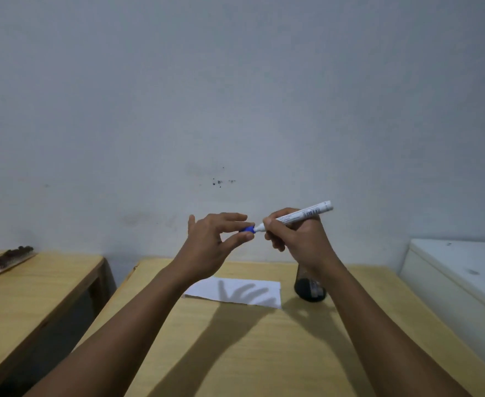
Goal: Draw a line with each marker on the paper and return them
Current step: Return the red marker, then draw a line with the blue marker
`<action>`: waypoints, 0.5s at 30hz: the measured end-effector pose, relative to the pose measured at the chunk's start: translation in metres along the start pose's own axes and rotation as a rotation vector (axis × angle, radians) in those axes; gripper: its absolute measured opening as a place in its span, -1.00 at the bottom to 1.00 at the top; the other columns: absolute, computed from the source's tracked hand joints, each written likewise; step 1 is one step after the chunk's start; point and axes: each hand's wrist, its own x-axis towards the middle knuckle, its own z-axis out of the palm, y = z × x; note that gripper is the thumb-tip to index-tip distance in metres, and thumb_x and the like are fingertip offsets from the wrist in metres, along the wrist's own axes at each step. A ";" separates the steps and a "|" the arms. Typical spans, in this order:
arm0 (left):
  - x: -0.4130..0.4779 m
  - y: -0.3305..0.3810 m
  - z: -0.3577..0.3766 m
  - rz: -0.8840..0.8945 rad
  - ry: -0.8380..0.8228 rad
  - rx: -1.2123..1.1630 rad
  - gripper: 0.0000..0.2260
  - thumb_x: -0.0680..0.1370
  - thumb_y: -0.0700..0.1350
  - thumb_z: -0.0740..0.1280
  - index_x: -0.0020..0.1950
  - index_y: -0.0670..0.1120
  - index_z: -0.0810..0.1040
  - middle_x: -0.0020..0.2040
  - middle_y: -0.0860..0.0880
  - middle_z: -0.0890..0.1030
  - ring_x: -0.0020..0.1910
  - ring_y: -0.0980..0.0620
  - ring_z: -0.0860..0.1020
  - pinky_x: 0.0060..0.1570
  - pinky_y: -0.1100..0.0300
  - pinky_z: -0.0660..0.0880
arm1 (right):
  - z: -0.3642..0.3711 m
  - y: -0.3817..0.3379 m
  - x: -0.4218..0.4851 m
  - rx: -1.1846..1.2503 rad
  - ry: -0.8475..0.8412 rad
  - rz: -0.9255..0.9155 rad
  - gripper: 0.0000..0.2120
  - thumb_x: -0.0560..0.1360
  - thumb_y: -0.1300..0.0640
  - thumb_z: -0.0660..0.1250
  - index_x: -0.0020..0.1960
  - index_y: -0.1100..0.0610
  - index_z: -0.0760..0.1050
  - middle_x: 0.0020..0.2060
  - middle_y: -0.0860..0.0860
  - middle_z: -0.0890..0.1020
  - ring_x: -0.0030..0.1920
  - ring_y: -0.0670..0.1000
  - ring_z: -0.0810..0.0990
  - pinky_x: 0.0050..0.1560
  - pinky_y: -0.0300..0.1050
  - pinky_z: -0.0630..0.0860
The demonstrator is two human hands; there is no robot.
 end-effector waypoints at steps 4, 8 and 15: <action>0.003 0.039 0.005 0.128 0.026 -0.008 -0.78 0.51 0.19 0.28 0.03 0.19 0.66 0.12 0.23 0.64 0.14 0.24 0.50 0.35 -0.32 0.11 | -0.021 -0.024 -0.016 0.010 -0.013 -0.021 -0.84 0.57 0.25 0.42 -0.19 0.19 0.65 -0.41 0.08 0.62 -0.43 0.03 0.49 -0.40 -0.15 0.43; 0.004 0.061 0.010 0.307 0.131 0.199 -0.80 0.51 0.12 0.31 0.00 0.09 0.66 -0.04 0.16 0.69 0.02 0.12 0.57 0.37 -0.40 0.10 | -0.032 -0.043 -0.028 0.042 0.011 0.027 -0.83 0.58 0.20 0.43 -0.19 0.19 0.63 -0.44 0.05 0.46 -0.45 -0.04 0.37 -0.43 -0.21 0.32; 0.019 0.088 0.013 0.318 0.184 0.339 -0.78 0.53 0.13 0.30 -0.01 0.06 0.65 -0.05 0.12 0.69 0.00 0.07 0.59 0.42 -0.33 0.08 | -0.041 -0.046 -0.034 0.075 0.335 0.236 -0.35 0.40 -0.12 0.57 0.38 0.11 0.47 0.02 0.07 0.58 -0.03 0.04 0.58 -0.06 -0.09 0.48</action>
